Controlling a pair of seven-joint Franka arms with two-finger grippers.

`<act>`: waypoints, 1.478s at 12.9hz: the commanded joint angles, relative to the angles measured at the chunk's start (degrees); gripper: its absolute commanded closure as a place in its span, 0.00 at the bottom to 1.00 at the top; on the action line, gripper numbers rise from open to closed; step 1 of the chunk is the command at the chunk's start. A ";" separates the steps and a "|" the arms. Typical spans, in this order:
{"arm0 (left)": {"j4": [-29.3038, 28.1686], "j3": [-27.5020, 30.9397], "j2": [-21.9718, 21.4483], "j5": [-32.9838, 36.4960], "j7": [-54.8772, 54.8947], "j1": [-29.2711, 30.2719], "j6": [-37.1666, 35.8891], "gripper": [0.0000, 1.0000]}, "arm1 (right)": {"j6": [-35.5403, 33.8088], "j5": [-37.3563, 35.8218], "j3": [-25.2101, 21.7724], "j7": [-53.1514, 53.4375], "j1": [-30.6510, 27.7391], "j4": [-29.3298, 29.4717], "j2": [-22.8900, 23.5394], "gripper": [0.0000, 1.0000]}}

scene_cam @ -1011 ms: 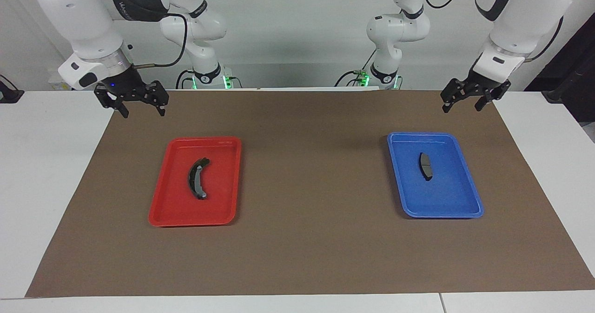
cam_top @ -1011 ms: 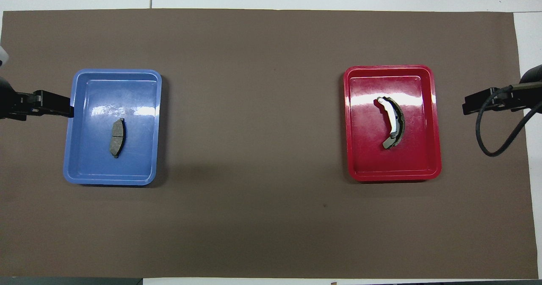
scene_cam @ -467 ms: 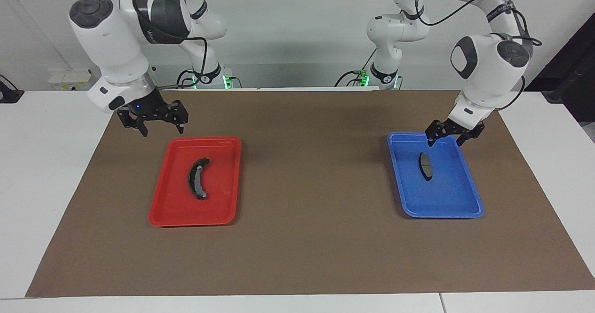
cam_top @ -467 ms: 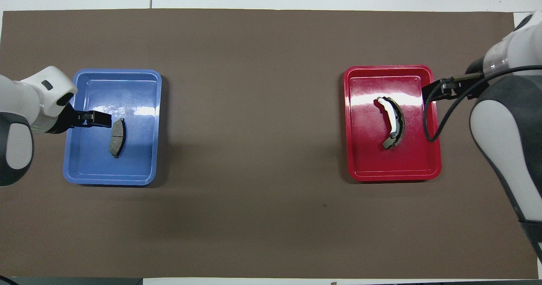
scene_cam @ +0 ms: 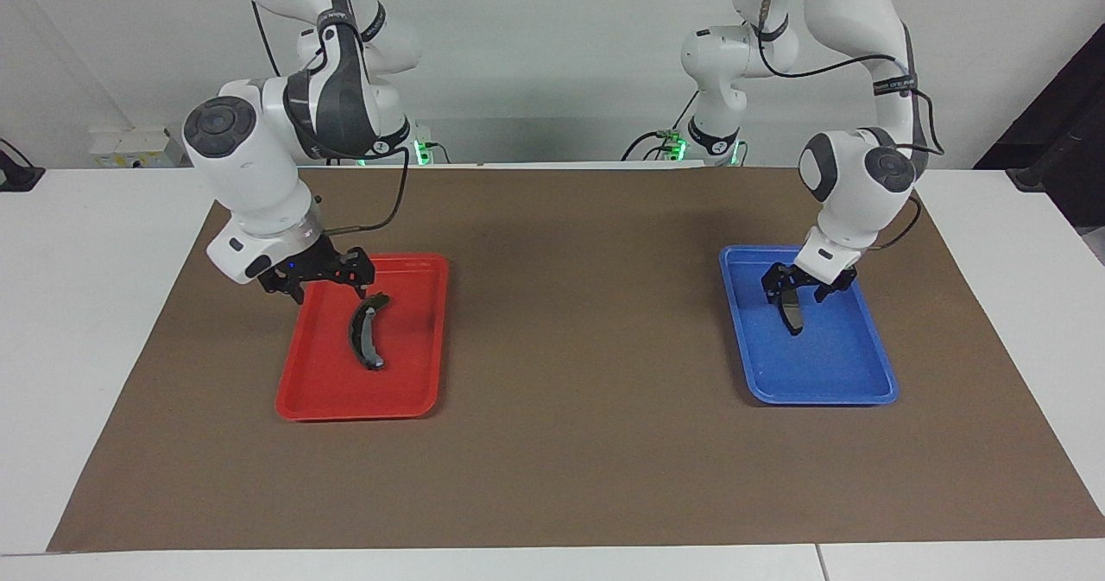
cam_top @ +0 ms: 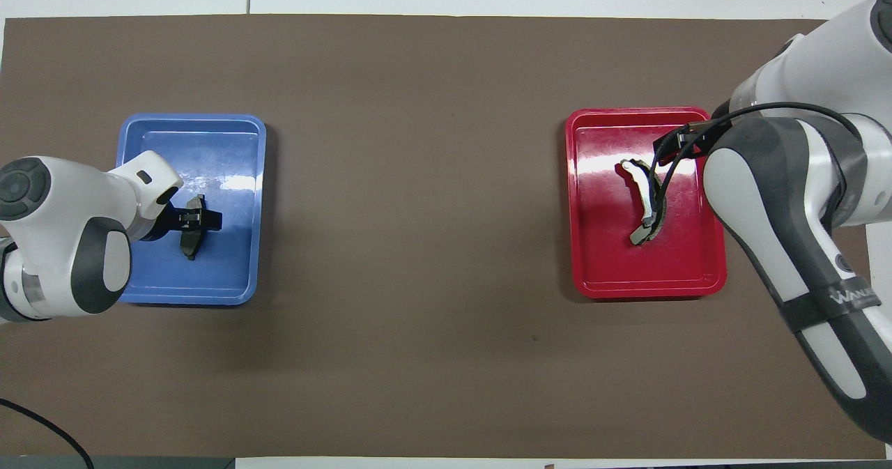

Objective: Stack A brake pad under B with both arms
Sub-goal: 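Grasp the grey pad with the left gripper while the right gripper grasps the shoe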

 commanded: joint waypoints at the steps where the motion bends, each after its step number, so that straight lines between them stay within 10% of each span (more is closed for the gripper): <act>1: -1.06 0.12 1.28 -0.30 2.27 0.77 2.13 0.00 | 6.89 0.88 0.45 0.25 -0.36 -6.46 -1.20 0.01; 5: -1.41 0.29 2.69 -0.30 3.07 0.77 3.10 0.03 | 11.05 0.97 0.54 -0.02 -0.79 -8.95 2.22 0.01; 10: -0.10 1.34 2.69 -0.30 3.24 0.77 -2.51 0.96 | 13.68 0.97 0.54 -0.37 -0.97 -10.53 5.56 0.11; 19: 12.71 1.35 1.90 -0.12 3.95 -0.01 -13.14 0.99 | 18.17 2.20 0.54 -1.34 -0.80 -15.37 6.28 0.22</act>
